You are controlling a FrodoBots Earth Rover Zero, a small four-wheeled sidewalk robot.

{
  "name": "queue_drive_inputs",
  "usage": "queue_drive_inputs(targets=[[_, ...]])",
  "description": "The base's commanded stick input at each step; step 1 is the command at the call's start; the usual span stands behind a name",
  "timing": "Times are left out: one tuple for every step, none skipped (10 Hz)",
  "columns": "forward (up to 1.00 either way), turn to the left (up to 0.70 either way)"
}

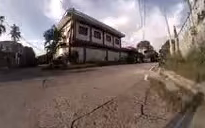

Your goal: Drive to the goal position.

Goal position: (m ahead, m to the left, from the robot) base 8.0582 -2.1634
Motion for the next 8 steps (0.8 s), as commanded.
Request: queue_drive_inputs(targets=[[1.00,0.00],[1.00,0.00],[1.00,0.00],[1.00,0.00],[1.00,0.00],[1.00,-0.02],[1.00,-0.17],[1.00,-0.40]])
